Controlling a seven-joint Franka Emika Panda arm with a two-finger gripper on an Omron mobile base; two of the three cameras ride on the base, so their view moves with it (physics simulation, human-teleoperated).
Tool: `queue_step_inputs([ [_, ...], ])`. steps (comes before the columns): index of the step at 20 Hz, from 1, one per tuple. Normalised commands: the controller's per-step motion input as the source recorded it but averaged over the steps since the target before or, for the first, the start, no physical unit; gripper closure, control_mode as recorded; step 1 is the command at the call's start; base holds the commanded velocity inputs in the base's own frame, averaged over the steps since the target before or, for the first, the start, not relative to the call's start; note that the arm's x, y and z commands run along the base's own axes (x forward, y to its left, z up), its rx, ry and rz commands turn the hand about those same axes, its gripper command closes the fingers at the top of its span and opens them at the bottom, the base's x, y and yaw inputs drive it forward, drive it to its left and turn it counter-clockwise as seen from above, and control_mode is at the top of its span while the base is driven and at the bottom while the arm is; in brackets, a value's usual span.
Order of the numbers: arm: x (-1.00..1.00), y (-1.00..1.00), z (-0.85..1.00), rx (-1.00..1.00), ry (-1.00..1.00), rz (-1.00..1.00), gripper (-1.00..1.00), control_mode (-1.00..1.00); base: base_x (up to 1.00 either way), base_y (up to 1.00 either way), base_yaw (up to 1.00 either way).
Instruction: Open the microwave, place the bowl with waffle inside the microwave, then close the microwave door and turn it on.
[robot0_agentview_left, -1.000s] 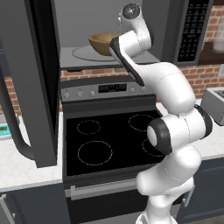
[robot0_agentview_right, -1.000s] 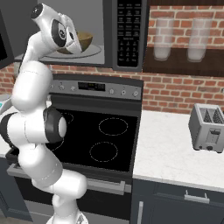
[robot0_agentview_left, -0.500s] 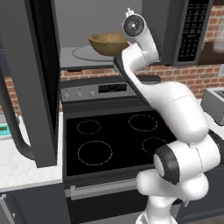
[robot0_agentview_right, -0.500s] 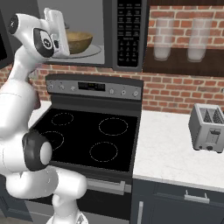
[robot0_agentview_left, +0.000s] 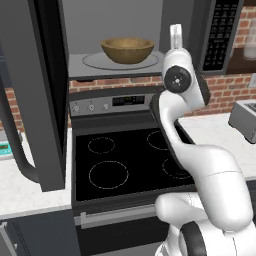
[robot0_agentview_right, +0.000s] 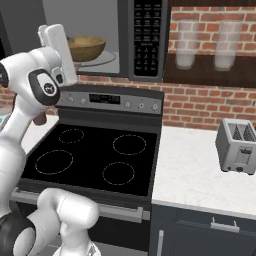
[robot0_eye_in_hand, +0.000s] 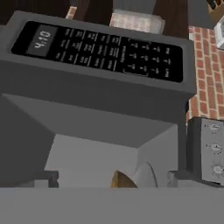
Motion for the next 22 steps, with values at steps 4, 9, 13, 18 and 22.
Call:
queue_step_inputs([
  [4,-1.0,-0.28,0.0,0.0,-0.09,-0.16,-1.0,-1.0,0.0,0.0,0.0],
  [9,-0.94,-0.3,-0.11,-0.04,0.07,-0.21,-1.0,-1.0,0.0,0.0,0.0],
  [13,-0.66,-0.26,-0.3,-0.12,0.24,-0.25,-1.0,-1.0,0.0,0.0,0.0],
  [18,-0.45,-0.17,-0.46,-0.16,0.25,-0.23,-1.0,-1.0,0.0,0.0,0.0],
  [22,-0.39,-0.02,-0.56,-0.16,0.11,-0.18,-1.0,-1.0,0.0,0.0,0.0],
])
